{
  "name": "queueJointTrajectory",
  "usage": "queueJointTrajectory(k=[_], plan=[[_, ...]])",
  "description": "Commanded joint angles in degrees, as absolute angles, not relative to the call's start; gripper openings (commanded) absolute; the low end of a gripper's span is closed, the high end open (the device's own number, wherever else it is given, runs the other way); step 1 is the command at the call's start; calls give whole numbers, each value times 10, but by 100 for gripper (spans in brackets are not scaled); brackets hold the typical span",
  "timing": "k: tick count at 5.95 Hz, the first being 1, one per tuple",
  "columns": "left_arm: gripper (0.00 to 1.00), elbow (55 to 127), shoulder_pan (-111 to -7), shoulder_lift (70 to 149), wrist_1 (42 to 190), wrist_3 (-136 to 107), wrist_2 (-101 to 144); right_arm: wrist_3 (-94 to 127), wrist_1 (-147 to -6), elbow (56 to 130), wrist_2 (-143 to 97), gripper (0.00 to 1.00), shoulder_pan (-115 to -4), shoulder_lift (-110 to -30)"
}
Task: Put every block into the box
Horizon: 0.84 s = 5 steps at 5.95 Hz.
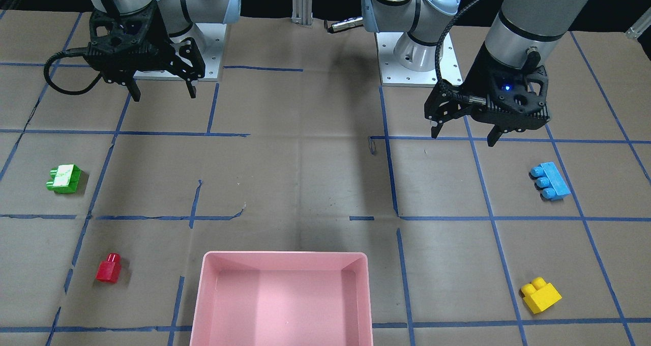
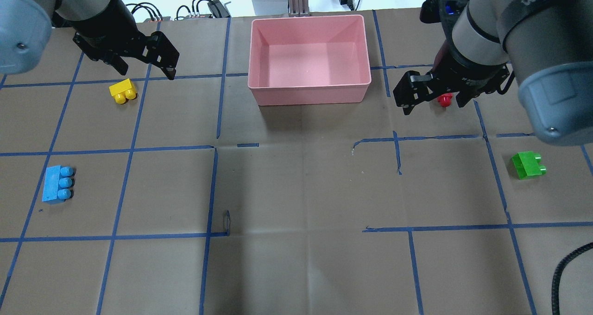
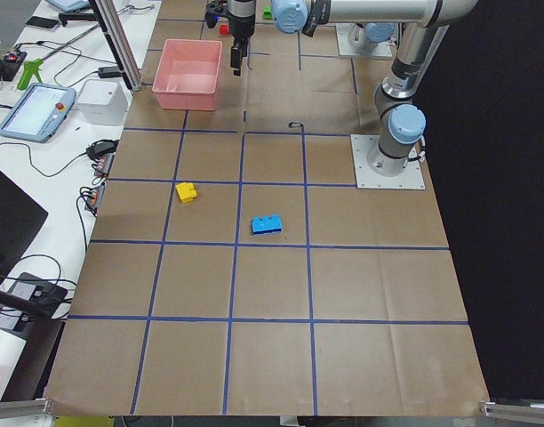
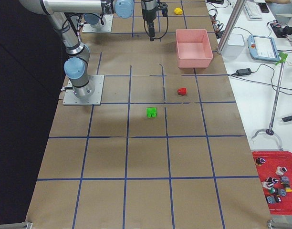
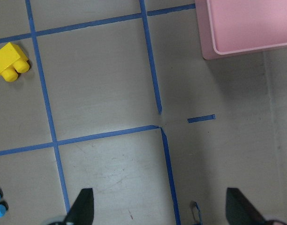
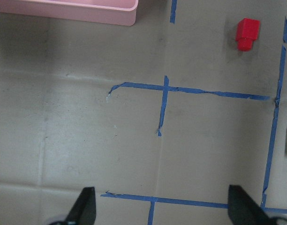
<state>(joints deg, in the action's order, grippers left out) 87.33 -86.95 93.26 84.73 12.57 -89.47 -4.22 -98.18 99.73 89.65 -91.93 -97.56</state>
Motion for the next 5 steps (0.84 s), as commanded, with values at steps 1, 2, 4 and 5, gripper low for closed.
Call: queueJointTrajectory(k=[1,2,4,5], plan=[[99,873,-870,933,846,126,-894,-42,-982,1001,896,100,-919,-976],[99,873,-869,934,846,126,-895,-42,-982,1002,896,100,-919,-976],[99,873,-867,928,846,126,-893,-42,-982,1003,896,100,-919,-975],[99,881,-864,922,846,134,-896,-43,-982,1003,896,100,-919,-975]])
